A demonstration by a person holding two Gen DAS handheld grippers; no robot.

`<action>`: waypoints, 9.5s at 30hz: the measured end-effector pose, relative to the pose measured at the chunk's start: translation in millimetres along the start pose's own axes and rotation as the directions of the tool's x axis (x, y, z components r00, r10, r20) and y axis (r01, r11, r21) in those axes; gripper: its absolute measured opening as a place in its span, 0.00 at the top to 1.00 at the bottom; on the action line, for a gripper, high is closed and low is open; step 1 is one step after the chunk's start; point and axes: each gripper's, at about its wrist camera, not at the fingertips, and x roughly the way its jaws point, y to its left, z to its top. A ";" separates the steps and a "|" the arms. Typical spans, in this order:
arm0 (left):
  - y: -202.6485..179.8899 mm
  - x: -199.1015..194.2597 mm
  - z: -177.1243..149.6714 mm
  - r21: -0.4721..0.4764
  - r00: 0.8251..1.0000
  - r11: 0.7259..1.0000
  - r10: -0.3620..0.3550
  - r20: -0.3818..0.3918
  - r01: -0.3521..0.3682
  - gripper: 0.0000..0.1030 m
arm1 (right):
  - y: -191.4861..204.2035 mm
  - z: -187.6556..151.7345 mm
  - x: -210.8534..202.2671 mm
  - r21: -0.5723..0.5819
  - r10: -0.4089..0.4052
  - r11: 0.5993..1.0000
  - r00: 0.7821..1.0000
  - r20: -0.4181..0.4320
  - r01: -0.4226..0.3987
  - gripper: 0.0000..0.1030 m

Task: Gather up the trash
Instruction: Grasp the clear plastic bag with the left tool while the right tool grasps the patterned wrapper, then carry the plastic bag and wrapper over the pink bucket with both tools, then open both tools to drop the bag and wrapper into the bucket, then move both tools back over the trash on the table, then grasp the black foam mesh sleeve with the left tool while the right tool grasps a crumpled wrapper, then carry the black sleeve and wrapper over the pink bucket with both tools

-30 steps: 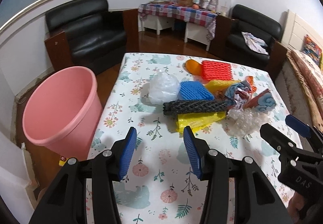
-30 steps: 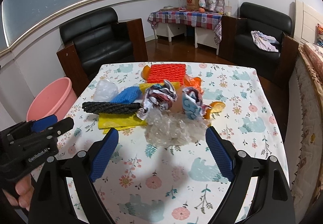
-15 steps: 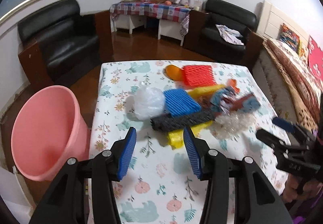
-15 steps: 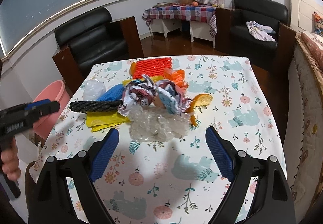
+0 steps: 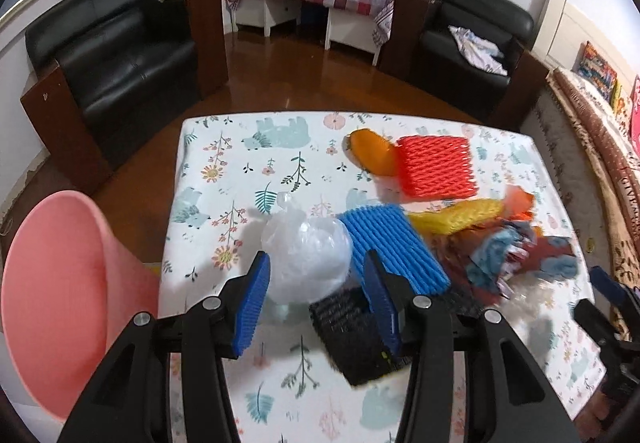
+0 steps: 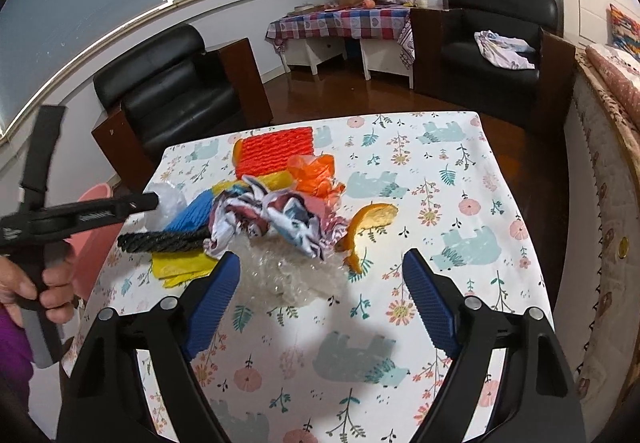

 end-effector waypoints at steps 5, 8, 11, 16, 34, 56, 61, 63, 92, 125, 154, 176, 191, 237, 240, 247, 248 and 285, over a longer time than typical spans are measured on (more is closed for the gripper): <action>5.1 25.1 0.6 -0.021 0.999 0.999 0.023 -0.049 -0.024 0.61 | 0.0 7.0 2.7 -0.006 0.003 1.000 1.000 0.004 -0.003 0.26; 11.8 29.7 -0.3 -0.047 0.999 0.999 0.016 -0.046 -0.018 0.67 | 5.1 10.8 8.3 -0.026 0.009 1.000 1.000 0.000 -0.009 0.34; 13.1 27.5 0.7 -0.051 0.999 0.999 0.007 -0.038 -0.009 0.77 | 10.2 13.5 14.6 -0.036 0.016 0.999 1.000 -0.008 -0.016 0.44; 12.8 18.0 -1.5 -0.050 1.000 0.999 -0.009 -0.028 0.008 0.84 | 14.6 13.8 21.3 -0.051 0.020 0.998 0.999 -0.033 -0.022 0.71; 0.8 -46.5 -17.4 -0.025 0.995 0.999 0.028 0.097 -0.026 0.87 | 24.9 17.5 -15.8 -0.058 0.064 0.996 0.997 0.049 -0.061 0.96; 63.9 -95.7 -39.3 -0.159 0.976 0.984 0.115 0.183 -0.086 0.86 | 128.6 44.9 -28.2 -0.237 0.231 0.950 0.968 0.097 -0.203 0.96; 98.3 -109.0 -48.8 -0.231 0.968 0.964 0.174 0.182 -0.130 0.86 | 179.6 48.5 -17.1 -0.316 0.301 0.911 0.951 0.069 -0.265 0.96; 113.1 -114.4 -54.5 -0.262 0.963 0.953 0.203 0.179 -0.152 0.86 | 200.3 48.8 -13.1 -0.342 0.330 0.893 0.943 0.053 -0.293 0.96; 239.5 -93.3 -97.4 -0.483 0.939 0.827 0.343 0.027 -0.288 0.86 | 356.8 32.3 83.2 -0.414 0.394 0.796 0.897 -0.199 -0.441 0.96; 256.7 -76.1 -98.2 -0.507 0.939 0.810 0.345 0.003 -0.296 0.50 | 364.5 19.3 120.8 -0.401 0.309 0.827 0.915 -0.259 -0.393 0.73; 162.9 -115.9 -98.6 -0.407 0.959 0.881 0.281 0.038 -0.242 0.45 | 286.1 18.2 40.5 -0.387 0.334 0.843 0.928 -0.167 -0.373 0.68; 48.1 -94.5 -91.6 -0.197 0.984 0.967 0.172 0.045 -0.160 0.45 | 163.5 -2.7 6.6 -0.254 0.197 0.942 0.975 -0.107 -0.218 0.67; 7.7 -76.2 -85.5 -0.079 0.998 0.995 0.064 0.028 -0.062 0.43 | 76.2 -14.3 -6.3 -0.118 0.106 0.986 0.991 -0.079 -0.115 0.58; -27.4 -66.9 -67.6 0.266 0.973 0.947 -0.211 0.093 0.180 0.91 | 1.5 -8.8 10.9 0.037 0.127 0.992 0.988 -0.087 -0.125 0.58; -17.4 -79.3 -71.9 0.213 0.968 0.958 -0.221 0.117 0.193 0.91 | 10.2 1.0 14.4 0.024 0.150 0.989 0.986 -0.077 -0.149 0.58; -1.8 -90.8 -77.9 0.128 0.966 0.972 -0.214 0.143 0.197 0.91 | 31.4 23.3 31.9 -0.017 0.162 0.986 0.986 -0.045 -0.163 0.58; -0.1 -90.6 -78.5 0.122 0.966 0.973 -0.213 0.144 0.197 0.91 | 34.2 25.0 35.0 -0.024 0.158 0.987 0.986 -0.043 -0.159 0.58; 28.2 -130.6 -89.4 -0.026 0.943 0.979 -0.188 0.276 0.203 0.91 | 80.7 37.7 -12.5 -0.132 0.233 0.965 0.972 0.037 -0.226 0.93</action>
